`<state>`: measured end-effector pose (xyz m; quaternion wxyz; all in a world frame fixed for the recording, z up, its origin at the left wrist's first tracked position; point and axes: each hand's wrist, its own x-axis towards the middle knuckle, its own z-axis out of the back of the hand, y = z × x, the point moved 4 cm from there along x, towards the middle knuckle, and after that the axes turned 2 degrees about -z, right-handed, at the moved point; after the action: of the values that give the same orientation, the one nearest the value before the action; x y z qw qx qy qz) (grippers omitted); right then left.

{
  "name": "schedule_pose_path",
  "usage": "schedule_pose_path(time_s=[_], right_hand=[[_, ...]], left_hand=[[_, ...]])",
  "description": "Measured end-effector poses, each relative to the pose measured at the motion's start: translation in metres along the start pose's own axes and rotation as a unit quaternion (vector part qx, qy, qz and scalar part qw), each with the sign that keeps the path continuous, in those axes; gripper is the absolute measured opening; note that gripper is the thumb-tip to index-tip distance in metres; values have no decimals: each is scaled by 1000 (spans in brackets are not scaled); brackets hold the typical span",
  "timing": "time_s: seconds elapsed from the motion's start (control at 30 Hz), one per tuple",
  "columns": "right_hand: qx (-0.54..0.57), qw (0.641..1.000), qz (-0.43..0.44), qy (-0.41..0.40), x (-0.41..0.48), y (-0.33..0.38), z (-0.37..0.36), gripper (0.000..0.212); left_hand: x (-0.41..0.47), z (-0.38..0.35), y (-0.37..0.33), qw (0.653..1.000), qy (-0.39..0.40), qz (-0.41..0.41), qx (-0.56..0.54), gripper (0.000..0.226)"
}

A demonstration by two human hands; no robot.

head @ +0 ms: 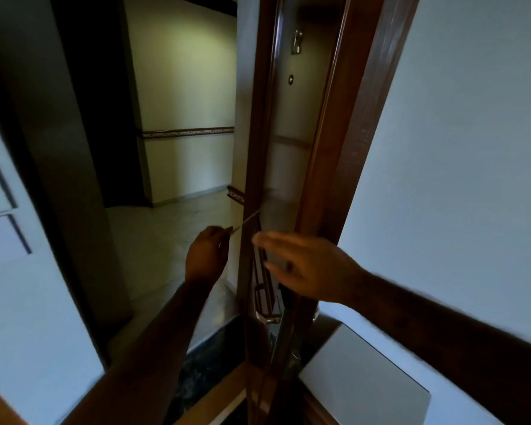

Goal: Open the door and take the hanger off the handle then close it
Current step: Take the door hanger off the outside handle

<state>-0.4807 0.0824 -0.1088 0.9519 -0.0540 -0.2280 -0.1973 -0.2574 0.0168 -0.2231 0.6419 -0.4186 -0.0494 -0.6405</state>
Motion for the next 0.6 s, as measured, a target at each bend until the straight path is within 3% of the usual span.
schedule_pose_path(time_s=[0.03,0.1,0.13,0.2,0.27,0.33,0.43,0.47,0.53,0.6], right_hand=[[187,969,-161,7,13,2,1,67],[457,807,-375,-1,30,6,0,84],[526,740,-418,-21,39,6,3,77],[587,673,-446,-65,49,5,12,46],[607,652,-445,-97,49,6,17,25],[614,652,-432,-104,46,8,20,23],[588,701,-389,-108,33,16,33,20],[585,710,-377,-107,28,16,37,16],[586,720,-358,-102,16,15,45,12],[583,733,-337,-94,4,9,54,14]], left_hand=[[3,16,-6,999,-33,-33,15,27],[5,45,-20,986,-104,-118,56,30],[6,56,-27,973,-134,-166,84,32],[6,75,-39,949,-166,-233,135,35],[1,92,-47,936,-174,-261,159,38],[-1,102,-46,953,-151,-222,143,53],[-4,121,-36,983,-181,1,-26,80],[-4,127,-30,966,-208,95,-121,86],[-2,134,-19,897,-211,235,-310,90],[2,133,-21,834,-161,290,-441,78]])
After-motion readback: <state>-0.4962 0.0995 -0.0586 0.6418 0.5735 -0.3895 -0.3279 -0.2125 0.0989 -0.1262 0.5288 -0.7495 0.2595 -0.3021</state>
